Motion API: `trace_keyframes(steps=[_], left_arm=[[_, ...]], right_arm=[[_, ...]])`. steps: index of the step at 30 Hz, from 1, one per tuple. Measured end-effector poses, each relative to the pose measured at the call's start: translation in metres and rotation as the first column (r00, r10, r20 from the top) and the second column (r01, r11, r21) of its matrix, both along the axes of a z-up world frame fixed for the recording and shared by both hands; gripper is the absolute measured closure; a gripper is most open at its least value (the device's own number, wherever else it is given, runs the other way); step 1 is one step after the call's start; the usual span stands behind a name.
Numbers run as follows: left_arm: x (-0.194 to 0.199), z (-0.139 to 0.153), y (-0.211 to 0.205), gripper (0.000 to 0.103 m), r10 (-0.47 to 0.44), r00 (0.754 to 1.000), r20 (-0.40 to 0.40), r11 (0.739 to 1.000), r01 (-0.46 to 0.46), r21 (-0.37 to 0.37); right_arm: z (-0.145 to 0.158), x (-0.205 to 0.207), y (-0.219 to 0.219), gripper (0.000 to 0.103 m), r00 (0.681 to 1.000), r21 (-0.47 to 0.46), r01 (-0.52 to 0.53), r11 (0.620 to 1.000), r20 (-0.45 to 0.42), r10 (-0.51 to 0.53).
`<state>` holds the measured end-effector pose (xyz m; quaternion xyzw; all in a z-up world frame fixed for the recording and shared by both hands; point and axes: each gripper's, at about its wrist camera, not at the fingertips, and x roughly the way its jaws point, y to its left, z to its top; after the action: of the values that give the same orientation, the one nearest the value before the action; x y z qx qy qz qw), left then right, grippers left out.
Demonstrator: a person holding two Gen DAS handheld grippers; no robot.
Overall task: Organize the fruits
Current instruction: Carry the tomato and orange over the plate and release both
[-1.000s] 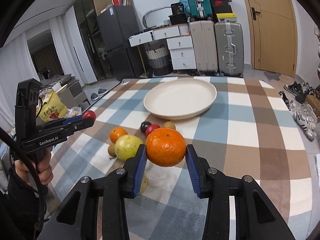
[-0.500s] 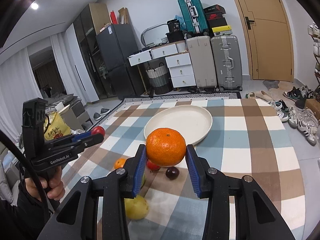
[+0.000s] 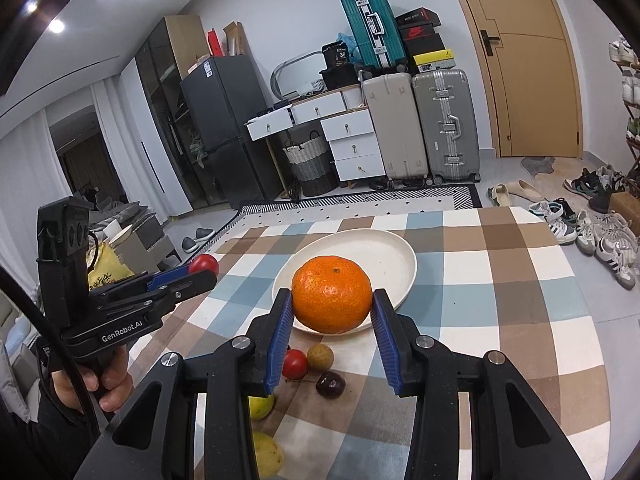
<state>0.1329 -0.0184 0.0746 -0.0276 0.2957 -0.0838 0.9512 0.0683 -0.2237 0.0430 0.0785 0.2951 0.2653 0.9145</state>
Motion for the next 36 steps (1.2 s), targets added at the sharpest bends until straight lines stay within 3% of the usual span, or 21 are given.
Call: trace_keyframes(steps=[10,21,36], left_arm=[[0.049,-0.017,0.002,0.075,-0.006,1.0,-0.025,1.0,0.006,0.004],[0.09,-0.051,0.008,0.075,-0.001,0.996,-0.091,1.0,0.003,0.016],[0.123,-0.098,0.004,0.075,-0.018,0.983,-0.181,0.999,0.026,0.042]], right_arm=[[-0.01,0.046,0.014,0.063,1.0,-0.03,0.0,1.0,-0.018,0.0],[-0.045,0.094,0.032,0.063,0.996,-0.067,-0.01,0.998,-0.09,0.004],[-0.088,0.116,0.039,0.063,0.987,-0.082,-0.021,0.996,-0.161,0.007]])
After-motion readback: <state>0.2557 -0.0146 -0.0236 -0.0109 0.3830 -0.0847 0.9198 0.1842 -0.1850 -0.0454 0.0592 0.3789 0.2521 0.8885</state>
